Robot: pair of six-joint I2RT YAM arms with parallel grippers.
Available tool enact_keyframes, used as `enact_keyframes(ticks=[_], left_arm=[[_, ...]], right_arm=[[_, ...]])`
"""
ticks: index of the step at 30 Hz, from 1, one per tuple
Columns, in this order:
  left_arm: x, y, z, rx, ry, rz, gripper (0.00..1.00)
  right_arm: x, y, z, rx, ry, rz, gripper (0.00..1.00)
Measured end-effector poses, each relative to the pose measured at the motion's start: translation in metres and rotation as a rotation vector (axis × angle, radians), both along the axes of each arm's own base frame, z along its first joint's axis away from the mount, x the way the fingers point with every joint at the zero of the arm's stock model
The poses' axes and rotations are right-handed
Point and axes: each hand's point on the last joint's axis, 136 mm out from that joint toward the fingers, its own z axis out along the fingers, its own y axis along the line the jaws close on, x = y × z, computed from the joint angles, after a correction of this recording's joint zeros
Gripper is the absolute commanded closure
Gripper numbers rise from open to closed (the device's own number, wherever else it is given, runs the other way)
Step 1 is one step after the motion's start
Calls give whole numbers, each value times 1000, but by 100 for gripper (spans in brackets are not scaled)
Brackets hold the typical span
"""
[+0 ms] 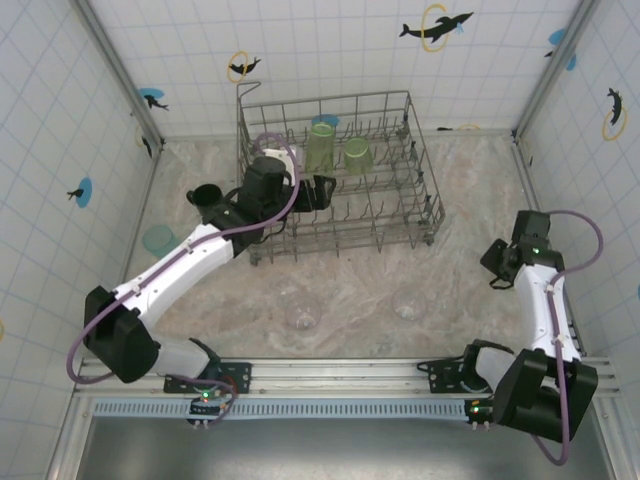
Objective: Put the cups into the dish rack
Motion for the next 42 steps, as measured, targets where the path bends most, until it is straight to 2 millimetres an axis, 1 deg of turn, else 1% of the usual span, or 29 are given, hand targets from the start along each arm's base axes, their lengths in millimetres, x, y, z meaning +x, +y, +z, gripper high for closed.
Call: enact_keyframes(ticks=[3,8,11,15,20,24,28,31,33,37,40,42], left_arm=[[3,-2,0,-4,6,4,2],[5,-3,2,-23,19,17,2],[8,-4,10,-38,9,31,2],[15,-2,22,-53,-13,68,2],[24,1,30,-63,-27,116,2],[30,1,29,-62,-29,137,2],[44,-3,31,-73,-20,154,3],[54,2,32,-100,-6,184,3],[59,8,30,-124,17,202,2],[72,15,27,-206,68,216,2],[81,20,20,-261,117,223,2],[85,23,14,-286,148,232,2]], right_arm=[[13,6,9,19,-13,33,100],[47,5,43,22,-96,66,100],[64,8,60,41,-155,90,100],[82,14,75,75,-209,121,100],[106,24,96,128,-280,161,100],[123,35,116,154,-340,204,100],[137,50,140,175,-421,258,100],[147,66,153,207,-482,288,100],[154,81,162,239,-524,319,100],[164,119,180,322,-622,410,100],[168,141,185,417,-681,457,100],[173,150,186,468,-706,474,100]])
